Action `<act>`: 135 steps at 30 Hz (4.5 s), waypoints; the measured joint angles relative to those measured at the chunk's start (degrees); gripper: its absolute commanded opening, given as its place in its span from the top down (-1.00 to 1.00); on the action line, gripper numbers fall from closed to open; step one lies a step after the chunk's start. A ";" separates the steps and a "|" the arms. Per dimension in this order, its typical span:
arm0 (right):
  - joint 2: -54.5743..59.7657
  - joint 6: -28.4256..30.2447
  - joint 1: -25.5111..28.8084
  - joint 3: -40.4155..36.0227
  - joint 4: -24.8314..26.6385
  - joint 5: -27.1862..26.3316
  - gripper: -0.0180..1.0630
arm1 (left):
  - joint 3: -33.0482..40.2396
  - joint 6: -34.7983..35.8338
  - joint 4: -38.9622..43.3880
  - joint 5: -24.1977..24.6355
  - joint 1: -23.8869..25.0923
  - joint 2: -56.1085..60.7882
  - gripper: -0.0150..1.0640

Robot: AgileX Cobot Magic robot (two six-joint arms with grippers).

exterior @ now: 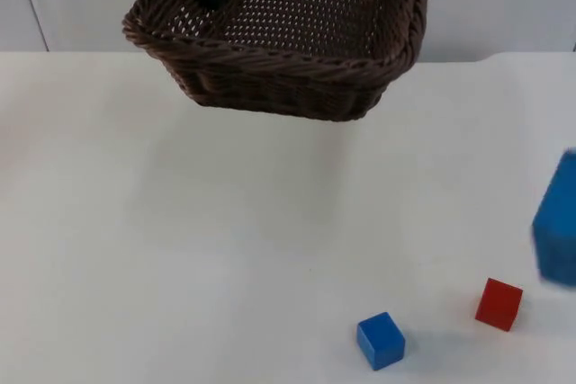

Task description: Pick up the basket with the left hand and place the largest block into the basket with the right hand.

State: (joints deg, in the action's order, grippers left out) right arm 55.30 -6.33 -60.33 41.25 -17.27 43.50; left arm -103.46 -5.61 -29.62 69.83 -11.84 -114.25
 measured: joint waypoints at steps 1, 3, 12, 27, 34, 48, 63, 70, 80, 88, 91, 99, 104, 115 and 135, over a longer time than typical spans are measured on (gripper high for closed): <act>-1.28 -4.38 0.00 0.00 -2.30 0.11 0.97 | 0.00 0.00 0.00 0.00 0.00 0.00 0.98; -2.25 -8.85 0.00 0.00 -5.25 0.13 0.97 | 0.00 0.00 0.00 0.00 0.00 0.00 0.98; -3.28 -25.67 0.00 0.00 -16.17 1.89 0.97 | 0.00 0.00 0.00 0.00 0.00 0.00 0.98; 1.71 -30.06 0.00 9.71 -20.62 1.58 0.97 | 0.00 0.00 0.42 0.00 0.00 0.00 0.98; 13.68 -28.01 6.15 20.79 -20.88 0.24 0.97 | 0.00 0.00 0.42 0.00 0.00 0.00 0.98; 29.64 -13.39 21.17 33.05 -6.60 -10.86 0.97 | 0.00 0.00 0.42 0.00 0.00 0.00 0.98; 48.45 -3.60 24.66 52.56 2.68 -14.60 0.97 | 0.00 -0.11 0.72 0.11 0.00 0.00 0.98; 54.70 -3.35 24.66 55.41 3.24 -19.32 0.97 | 0.00 -0.11 0.72 0.23 0.00 0.00 0.98; 58.91 -3.27 24.66 55.41 3.82 -22.62 0.74 | 0.00 -0.11 0.84 0.23 0.00 0.00 0.98; 60.08 -3.27 24.66 55.41 3.82 -23.61 -0.27 | 0.00 -0.22 1.29 0.23 0.00 0.00 0.98; 59.50 -3.27 24.66 55.41 3.82 -24.13 -0.58 | 0.00 -0.22 2.18 0.45 0.00 -0.10 0.98; 54.41 -3.27 24.66 55.41 3.69 -22.82 -0.61 | 0.00 -0.33 2.97 0.46 0.00 -0.07 0.98; 49.64 -3.27 24.66 55.53 2.01 -18.27 -0.61 | 0.00 -0.84 3.80 0.69 0.00 -0.07 0.98; 39.33 -2.97 24.80 48.57 0.12 -11.95 -0.61 | 0.00 -1.53 4.13 0.81 0.00 -0.12 0.98; 13.62 -7.83 24.80 19.60 -0.26 -16.21 -0.61 | 10.41 -7.52 4.36 -2.17 0.00 -0.12 0.98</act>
State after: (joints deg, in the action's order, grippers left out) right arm 68.93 -14.16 -35.52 60.84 -17.53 27.29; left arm -93.05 -13.12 -25.27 67.66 -11.84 -114.37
